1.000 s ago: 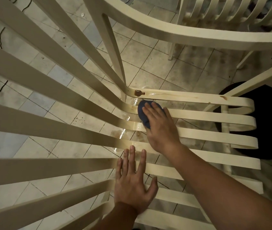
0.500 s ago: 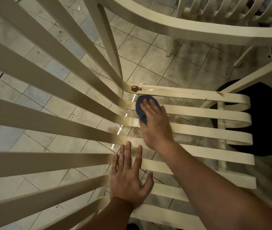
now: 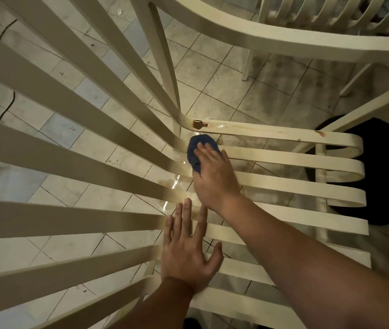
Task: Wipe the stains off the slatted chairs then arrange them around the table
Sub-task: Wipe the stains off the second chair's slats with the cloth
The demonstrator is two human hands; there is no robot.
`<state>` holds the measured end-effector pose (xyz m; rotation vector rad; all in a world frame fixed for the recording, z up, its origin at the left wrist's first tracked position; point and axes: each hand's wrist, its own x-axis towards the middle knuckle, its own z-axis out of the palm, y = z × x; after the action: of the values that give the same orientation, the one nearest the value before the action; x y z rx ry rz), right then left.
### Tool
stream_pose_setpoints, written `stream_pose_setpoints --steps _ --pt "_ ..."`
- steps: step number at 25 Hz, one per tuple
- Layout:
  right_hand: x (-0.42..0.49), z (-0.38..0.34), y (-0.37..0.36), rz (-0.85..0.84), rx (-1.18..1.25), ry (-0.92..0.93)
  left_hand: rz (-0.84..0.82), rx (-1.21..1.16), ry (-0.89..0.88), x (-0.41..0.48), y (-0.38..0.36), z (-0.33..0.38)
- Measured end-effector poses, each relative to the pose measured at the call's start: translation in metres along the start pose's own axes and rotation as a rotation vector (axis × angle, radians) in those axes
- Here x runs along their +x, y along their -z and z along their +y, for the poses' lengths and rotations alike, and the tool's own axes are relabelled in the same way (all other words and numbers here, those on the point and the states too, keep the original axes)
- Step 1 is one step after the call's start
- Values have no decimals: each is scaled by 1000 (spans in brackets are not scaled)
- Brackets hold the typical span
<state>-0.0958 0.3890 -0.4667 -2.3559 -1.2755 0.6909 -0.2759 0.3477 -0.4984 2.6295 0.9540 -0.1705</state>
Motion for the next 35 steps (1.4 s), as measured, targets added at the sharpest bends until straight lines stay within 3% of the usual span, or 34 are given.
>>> stream_pose_setpoints --steps 3,8,11,13,17,20,28,33,35 --pt "27 -23 5 -80 200 -99 -11 -2 7 0 0 0" --pt "48 -8 39 -145 1312 -580 -1 -8 5 -1 1 0" --pt "48 -6 48 -92 1492 -576 7 -16 4 -1 0 1" --pt "49 -7 42 -11 1403 -586 -2 -8 5 -1 1 1" --pt "47 -11 18 132 947 -584 -2 -5 4 0 2 1" --pt "51 -22 15 243 748 -532 -9 -5 6 0 3 2" --pt "51 -3 45 232 302 -508 -10 -8 1 -1 2 1" --pt "18 31 69 329 224 -645 -3 1 -1 0 2 1" --pt "19 27 63 328 198 -623 -3 1 -1 -1 2 1"
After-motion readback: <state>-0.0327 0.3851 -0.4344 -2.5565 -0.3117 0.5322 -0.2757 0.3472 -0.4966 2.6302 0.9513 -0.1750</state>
